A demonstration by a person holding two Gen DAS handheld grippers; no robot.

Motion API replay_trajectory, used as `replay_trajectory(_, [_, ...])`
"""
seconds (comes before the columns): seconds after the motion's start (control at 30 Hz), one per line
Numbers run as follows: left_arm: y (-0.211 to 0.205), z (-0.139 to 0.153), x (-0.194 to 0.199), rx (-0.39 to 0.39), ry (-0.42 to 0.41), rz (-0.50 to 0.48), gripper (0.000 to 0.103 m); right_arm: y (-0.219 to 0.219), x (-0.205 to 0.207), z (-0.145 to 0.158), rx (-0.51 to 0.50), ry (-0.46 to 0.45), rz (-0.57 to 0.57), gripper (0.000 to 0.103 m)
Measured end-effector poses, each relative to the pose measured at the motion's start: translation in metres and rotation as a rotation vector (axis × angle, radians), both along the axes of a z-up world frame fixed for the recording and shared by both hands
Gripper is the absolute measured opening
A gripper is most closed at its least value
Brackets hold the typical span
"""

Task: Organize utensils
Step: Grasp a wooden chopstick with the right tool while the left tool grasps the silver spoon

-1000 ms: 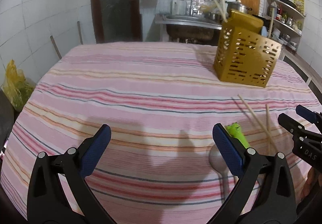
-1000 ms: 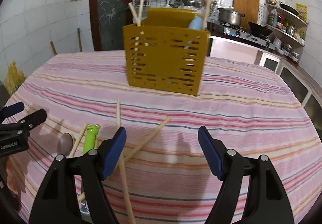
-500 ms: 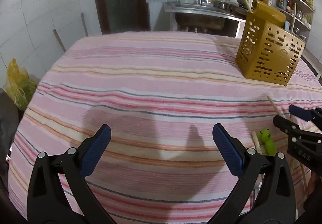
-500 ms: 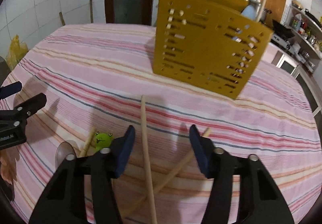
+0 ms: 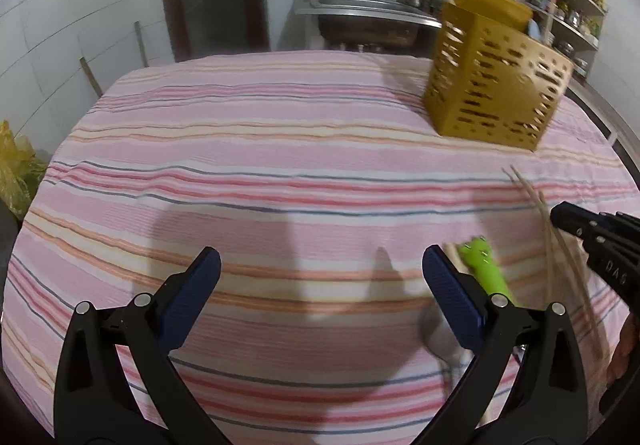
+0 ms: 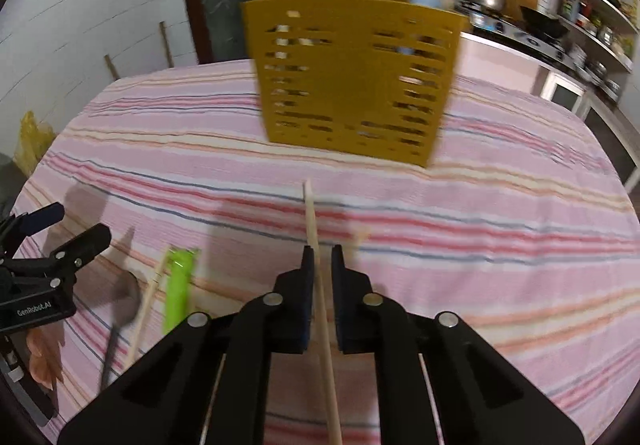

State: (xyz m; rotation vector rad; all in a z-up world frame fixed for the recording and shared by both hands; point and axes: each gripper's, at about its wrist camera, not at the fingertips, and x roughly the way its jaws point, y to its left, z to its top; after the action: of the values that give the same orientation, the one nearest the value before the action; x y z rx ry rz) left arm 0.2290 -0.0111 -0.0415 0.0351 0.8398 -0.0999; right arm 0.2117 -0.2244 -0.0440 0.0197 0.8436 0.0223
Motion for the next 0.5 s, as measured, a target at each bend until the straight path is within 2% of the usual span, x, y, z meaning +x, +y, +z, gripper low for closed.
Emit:
replay_trajectory(0.27, [-0.032,-0.010,-0.021,0.046,0.022,-0.069,0.098,-0.045,-0.028,-0.014,-0.015,0.037,-0.123,0.006])
replay_trajectory(0.43, [-0.038,-0.013,-0.025,0.043,0.041,-0.074,0.097,-0.059,-0.033,-0.013,0.035,0.017,-0.125,0.006])
replay_trajectory(0.5, [-0.037,-0.014,-0.024,0.036,0.046,-0.074,0.090,-0.057,-0.030,-0.011,0.022,0.009,-0.116,0.007])
